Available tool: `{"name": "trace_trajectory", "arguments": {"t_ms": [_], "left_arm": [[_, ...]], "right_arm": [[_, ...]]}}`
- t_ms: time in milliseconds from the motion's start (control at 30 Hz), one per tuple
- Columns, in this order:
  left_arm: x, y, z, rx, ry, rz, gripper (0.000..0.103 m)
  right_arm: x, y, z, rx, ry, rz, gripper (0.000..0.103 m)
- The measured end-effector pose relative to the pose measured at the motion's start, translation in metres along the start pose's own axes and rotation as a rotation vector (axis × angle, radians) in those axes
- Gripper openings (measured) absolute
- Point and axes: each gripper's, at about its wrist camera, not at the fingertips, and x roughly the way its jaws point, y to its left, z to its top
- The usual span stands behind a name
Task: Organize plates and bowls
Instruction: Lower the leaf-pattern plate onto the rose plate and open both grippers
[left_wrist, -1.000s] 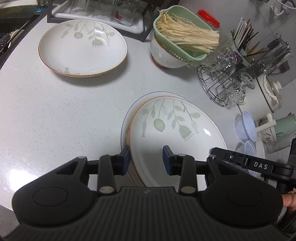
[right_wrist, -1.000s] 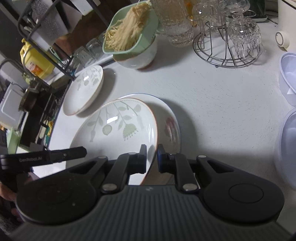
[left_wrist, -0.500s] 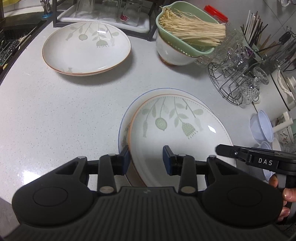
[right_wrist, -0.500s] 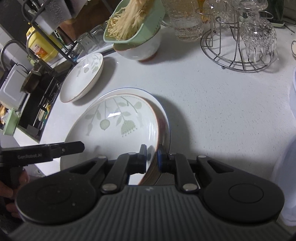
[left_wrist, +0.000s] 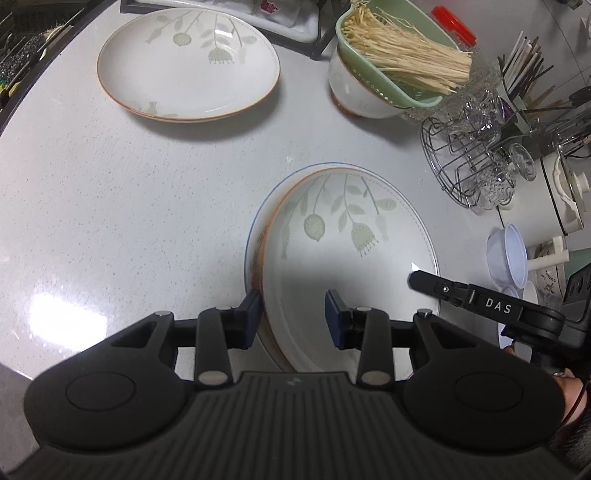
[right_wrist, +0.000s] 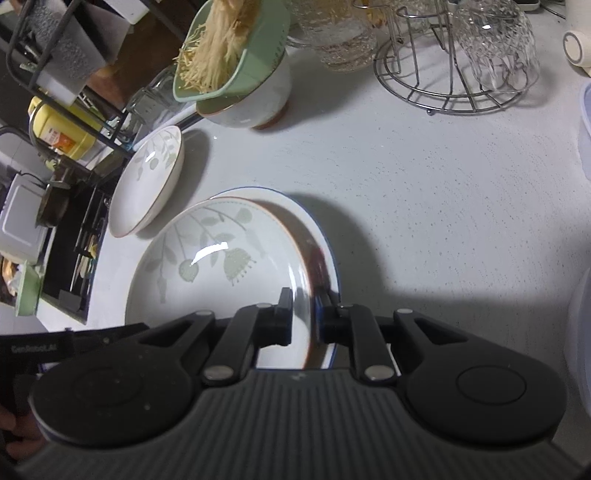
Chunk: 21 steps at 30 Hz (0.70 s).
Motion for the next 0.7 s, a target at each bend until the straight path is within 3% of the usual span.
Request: {"name": "trace_trajectory", "arguments": {"t_ms": [233, 700], "left_arm": [[-0.008, 0.003, 0.008, 0.012, 0.044, -0.042, 0.041], [-0.071, -0.029, 0.027, 0.319, -0.092, -0.049, 0.041]], "right_arm": [[-0.005, 0.002, -0.011, 0.054, -0.047, -0.039, 0.014], [-0.061, 0.05, -0.03, 0.075, -0.271, -0.183, 0.015]]}}
